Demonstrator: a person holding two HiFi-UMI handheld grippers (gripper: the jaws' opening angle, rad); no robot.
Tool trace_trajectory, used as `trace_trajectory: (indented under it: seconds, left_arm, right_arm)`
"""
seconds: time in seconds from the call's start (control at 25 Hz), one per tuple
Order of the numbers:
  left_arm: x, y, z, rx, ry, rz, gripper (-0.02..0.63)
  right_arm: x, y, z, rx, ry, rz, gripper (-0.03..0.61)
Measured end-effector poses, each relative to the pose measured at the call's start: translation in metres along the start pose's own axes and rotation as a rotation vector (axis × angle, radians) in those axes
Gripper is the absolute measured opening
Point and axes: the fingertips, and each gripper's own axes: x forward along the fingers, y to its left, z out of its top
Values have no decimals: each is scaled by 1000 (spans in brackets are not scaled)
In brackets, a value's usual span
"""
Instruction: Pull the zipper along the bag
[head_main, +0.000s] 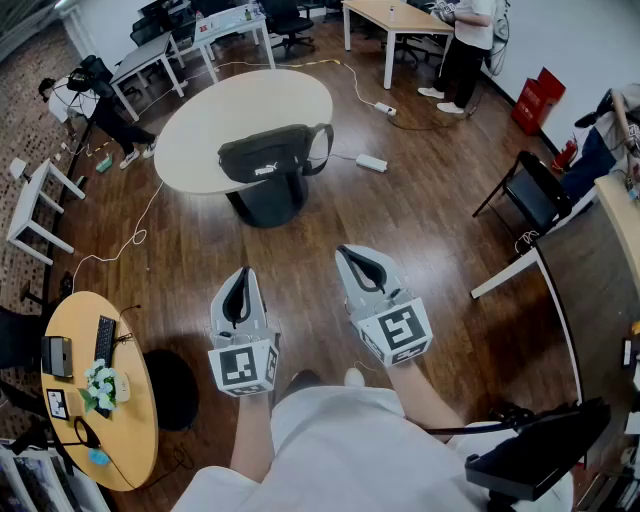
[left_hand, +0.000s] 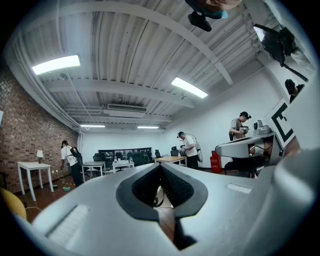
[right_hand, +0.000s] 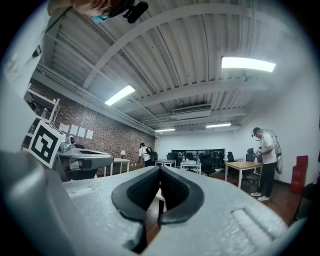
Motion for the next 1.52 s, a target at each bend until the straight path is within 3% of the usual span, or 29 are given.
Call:
trace_trajectory:
  seconds: [0.36,0.72,0.88,1.0,1.24,1.52]
  left_arm:
    - [53,25,-26,-36,18,-10,17]
    - [182,101,-19,-68,-37,-92,16]
    - [230,132,-15,-57,-59,-141,17]
    - [259,151,-23,-55,-61,-161,17]
    - [306,182,-55,-83,-4,-146,17]
    - [384,179,-75,-102,53,-167,17]
  right_arm:
    - [60,-18,-28,2,43,27,-8]
    - [201,-61,-17,-48,36,0,-8]
    - [262,-60,-3,-112,-18,18,-8]
    - [293,-62,-15,-109,4,8,-8]
    - [330,-91,-44,-70,83,-18,-8]
    - [396,-157,-65,-43,114,-20,-9]
